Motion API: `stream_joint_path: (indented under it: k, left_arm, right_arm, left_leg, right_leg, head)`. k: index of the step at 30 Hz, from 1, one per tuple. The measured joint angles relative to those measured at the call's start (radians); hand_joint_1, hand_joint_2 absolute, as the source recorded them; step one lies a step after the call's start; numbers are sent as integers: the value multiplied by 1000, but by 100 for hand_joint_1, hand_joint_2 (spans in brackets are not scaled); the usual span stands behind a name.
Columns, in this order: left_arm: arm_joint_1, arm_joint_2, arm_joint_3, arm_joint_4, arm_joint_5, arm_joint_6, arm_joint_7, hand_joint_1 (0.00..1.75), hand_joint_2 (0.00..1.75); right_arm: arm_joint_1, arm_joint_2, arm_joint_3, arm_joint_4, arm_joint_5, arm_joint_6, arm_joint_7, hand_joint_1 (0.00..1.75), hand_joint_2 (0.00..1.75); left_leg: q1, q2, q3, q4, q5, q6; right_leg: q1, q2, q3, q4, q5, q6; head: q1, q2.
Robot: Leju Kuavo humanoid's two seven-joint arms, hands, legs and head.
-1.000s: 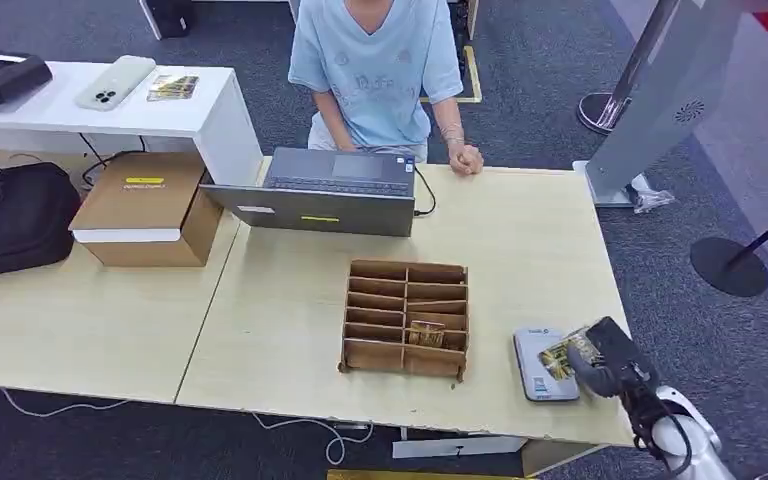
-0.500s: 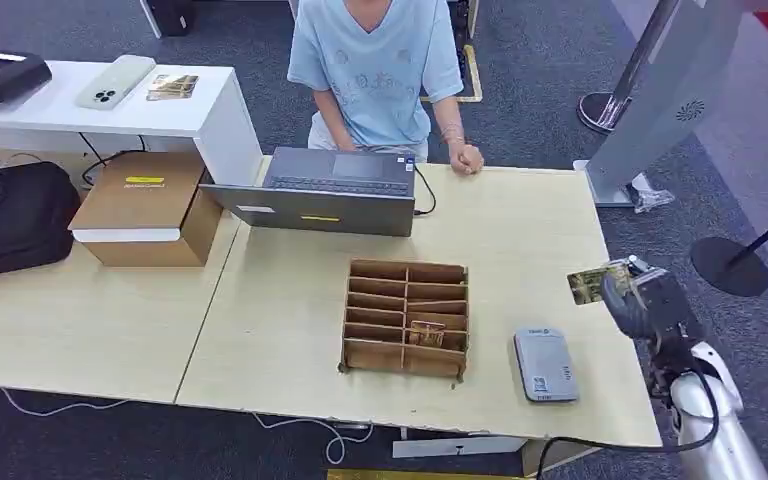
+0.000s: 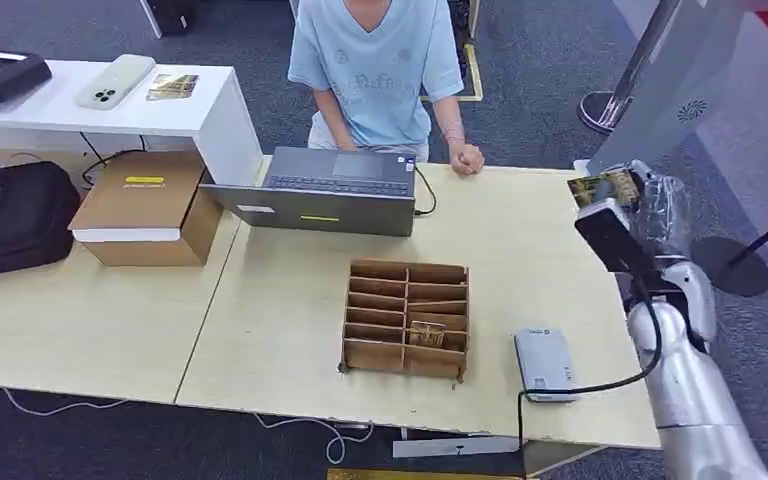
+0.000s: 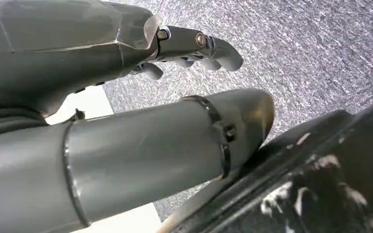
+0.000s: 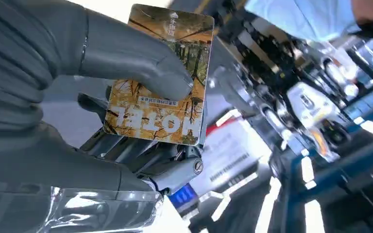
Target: Pass the card to the sensor for recognition and then transmit it.
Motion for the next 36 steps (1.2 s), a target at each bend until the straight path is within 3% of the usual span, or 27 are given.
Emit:
stream_joint_path:
  k: [4, 10, 17, 24, 29, 36]
  left_arm:
    - [-4, 0, -9, 0, 0, -3, 0, 0, 0]
    - [-7, 3, -26, 0, 0, -16, -5, 0, 0]
    - [-11, 5, -34, 0, 0, -18, -5, 0, 0]
    - [-11, 6, -34, 0, 0, -18, -5, 0, 0]
    - [-11, 8, -34, 0, 0, -19, -5, 0, 0]
    - [-11, 9, -34, 0, 0, -26, -6, 0, 0]
  right_arm:
    - [-88, 2, 79, 29, 161, -76, 12, 175, 175]
    - [-258, 10, 229, 154, 349, -59, 25, 175, 175]
    - [-497, 103, 393, 380, 554, -68, 106, 175, 175]
    - [-642, 195, 475, 543, 648, -72, 159, 175, 175]
    - [-725, 255, 511, 647, 709, -11, 219, 175, 175]
    - [-800, 348, 517, 772, 698, 152, 254, 175, 175]
  left_leg:
    - [0, 0, 0, 0, 0, 0]
    - [0, 0, 0, 0, 1, 0]
    - [0, -1, 0, 0, 2, -1]
    - [0, 0, 0, 0, 2, -1]
    - [0, 0, 0, 0, 2, -1]
    - [0, 0, 0, 0, 2, -1]
  right_leg:
    - [0, 0, 0, 0, 0, 0]
    - [0, 0, 0, 0, 1, 0]
    - [0, 0, -1, 1, 1, 0]
    - [0, 0, -1, 1, 1, 0]
    - [0, 0, -1, 1, 1, 0]
    - [0, 0, -1, 1, 1, 0]
  head:
    - [0, 0]
    - [0, 0]
    - [0, 0]
    - [0, 0]
    - [0, 0]
    - [-1, 0]
